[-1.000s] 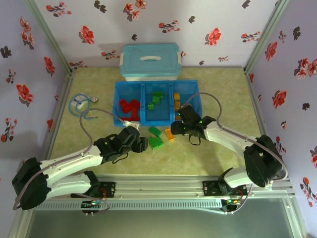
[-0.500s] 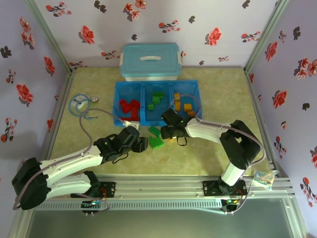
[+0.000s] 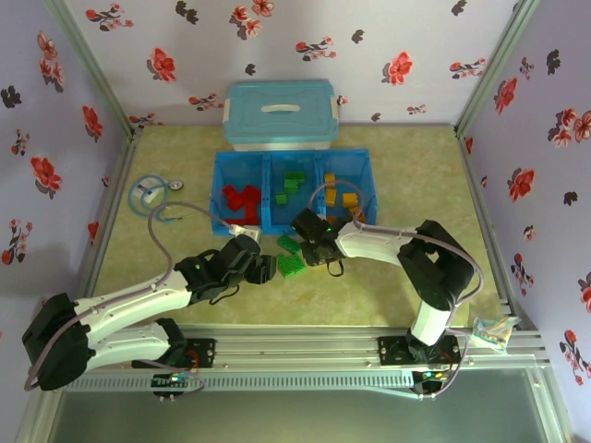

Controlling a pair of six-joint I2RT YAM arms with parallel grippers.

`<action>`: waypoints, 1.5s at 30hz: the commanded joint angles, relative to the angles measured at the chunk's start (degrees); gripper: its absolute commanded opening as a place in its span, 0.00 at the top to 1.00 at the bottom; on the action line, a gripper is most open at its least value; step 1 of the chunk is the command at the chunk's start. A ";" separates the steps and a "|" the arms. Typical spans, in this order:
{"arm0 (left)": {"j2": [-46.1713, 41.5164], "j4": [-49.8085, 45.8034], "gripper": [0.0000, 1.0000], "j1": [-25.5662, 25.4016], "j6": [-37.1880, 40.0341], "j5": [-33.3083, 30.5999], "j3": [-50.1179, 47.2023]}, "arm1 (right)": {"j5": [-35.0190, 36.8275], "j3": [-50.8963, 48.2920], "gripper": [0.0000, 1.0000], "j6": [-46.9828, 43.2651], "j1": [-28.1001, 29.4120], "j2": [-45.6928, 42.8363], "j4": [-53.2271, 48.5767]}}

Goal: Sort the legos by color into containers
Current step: Pick up the lego from the center of the table, then place the lego in the container.

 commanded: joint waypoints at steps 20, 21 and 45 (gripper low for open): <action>2.42 1.72 0.30 -0.28 -0.81 1.39 -0.28 | 3.18 4.41 0.72 -5.73 -14.51 -19.43 -6.28; 2.58 1.73 0.29 -0.28 -0.91 1.52 -0.32 | 2.49 5.10 0.72 -6.03 -15.40 -18.32 -6.26; 7.58 4.28 0.22 -0.27 -0.54 2.69 0.21 | -5.48 3.55 0.28 -4.89 -19.63 -18.03 -1.02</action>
